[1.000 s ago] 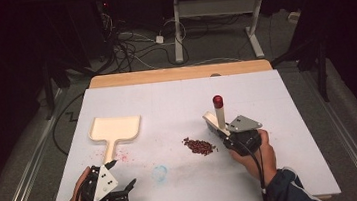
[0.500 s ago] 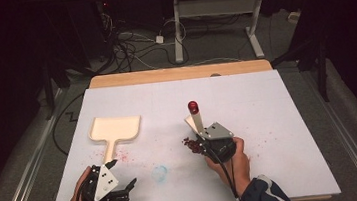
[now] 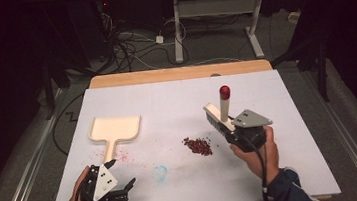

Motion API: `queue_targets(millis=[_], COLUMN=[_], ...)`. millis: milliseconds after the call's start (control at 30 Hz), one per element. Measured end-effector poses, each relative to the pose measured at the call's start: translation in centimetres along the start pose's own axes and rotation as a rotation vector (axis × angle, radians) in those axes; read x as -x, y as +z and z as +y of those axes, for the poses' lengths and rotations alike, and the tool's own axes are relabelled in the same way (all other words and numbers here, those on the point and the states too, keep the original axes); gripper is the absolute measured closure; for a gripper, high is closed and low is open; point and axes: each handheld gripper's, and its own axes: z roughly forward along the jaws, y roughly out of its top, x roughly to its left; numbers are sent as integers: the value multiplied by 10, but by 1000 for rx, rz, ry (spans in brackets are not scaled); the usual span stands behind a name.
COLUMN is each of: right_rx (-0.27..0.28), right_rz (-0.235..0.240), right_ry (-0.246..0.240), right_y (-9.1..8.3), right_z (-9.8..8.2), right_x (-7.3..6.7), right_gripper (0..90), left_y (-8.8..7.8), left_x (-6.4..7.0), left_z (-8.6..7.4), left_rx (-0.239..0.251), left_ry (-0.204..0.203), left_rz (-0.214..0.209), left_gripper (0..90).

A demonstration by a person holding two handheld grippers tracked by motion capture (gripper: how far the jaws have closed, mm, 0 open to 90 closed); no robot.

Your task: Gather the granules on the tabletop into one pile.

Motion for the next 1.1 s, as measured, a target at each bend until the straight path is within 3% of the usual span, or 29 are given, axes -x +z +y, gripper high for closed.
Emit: queue_targets(millis=[67,167,233,333,500,700,833,933,1033,1100], right_rx=[9,16,3,-10,-28,-89,-135,-183,-224,-254], right_rz=[12,66,139,191,303,411,473,492,476,442], right_ry=[-4,-15,-30,-67,-76,-83,-67,-65,-62,-67], right_y=[-10,-24,-34,-50,-70,-85,-84,-75,-61,-53], right_z=[-2,-5,-8,-13,-25,-38,-46,-51,-55,-57], right_x=[11,26,35,43,55,66,73,76,80,84], right_gripper=[672,671,672,671,670,670,670,669,667,660], left_y=[0,1,1,1,2,3,4,4,5,6], left_x=[0,-1,-1,-2,-3,-3,-3,-2,-2,-2], left_z=[0,0,-1,-1,-2,-2,-2,-2,-2,-2], left_rx=[-1,-3,-5,-8,-16,-24,-26,-27,-35,-35], left_ry=[0,1,-3,-6,-4,-8,-8,-4,2,3], left_rz=[-1,0,2,2,0,-5,-10,-14,-18,-23], left_gripper=[186,186,186,186,186,186,186,186,186,186])
